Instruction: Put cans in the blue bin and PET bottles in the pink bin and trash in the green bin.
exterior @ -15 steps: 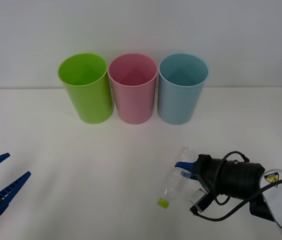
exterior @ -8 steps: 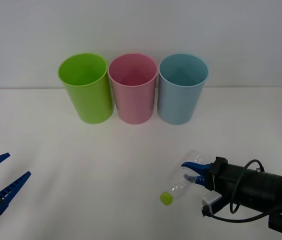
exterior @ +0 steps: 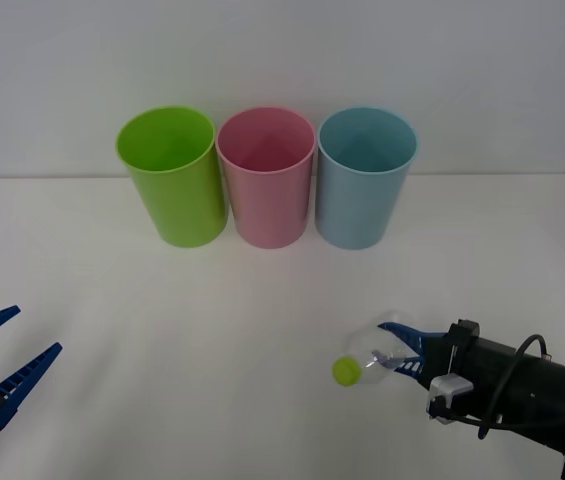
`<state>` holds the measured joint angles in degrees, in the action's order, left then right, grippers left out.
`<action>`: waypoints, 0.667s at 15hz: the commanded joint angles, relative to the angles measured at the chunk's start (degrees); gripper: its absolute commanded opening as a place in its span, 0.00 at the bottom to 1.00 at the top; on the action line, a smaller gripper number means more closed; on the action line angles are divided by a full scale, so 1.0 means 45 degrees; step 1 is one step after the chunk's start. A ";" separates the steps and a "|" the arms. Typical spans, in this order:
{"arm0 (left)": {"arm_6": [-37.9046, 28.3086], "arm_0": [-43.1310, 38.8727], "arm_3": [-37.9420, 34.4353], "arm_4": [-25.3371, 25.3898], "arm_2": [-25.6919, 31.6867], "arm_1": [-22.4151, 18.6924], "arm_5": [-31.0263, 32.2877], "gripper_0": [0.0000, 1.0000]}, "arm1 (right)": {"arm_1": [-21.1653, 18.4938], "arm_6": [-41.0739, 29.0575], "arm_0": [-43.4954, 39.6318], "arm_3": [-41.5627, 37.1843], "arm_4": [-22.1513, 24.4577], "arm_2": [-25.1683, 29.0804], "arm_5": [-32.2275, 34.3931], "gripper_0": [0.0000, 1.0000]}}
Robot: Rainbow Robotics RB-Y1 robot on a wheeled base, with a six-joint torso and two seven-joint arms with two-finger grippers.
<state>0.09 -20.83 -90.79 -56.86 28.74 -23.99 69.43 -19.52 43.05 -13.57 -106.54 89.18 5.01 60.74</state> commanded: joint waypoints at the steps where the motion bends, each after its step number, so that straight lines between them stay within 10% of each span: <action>1: 0.0000 0.0000 0.0000 0.0000 0.0000 0.0000 0.0000 1.00 | 0.0002 -0.0952 -0.0149 -0.0114 -0.0872 0.0040 -0.0001 0.00; 10: 0.0000 0.0000 0.0000 0.0000 0.0000 0.0000 0.0000 1.00 | 0.0002 -0.3530 -0.0442 -0.0173 -0.3021 -0.0038 -0.0938 0.00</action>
<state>0.09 -20.83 -90.79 -56.86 28.74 -23.99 69.43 -19.52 27.55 -15.55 -107.37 76.26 4.86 56.91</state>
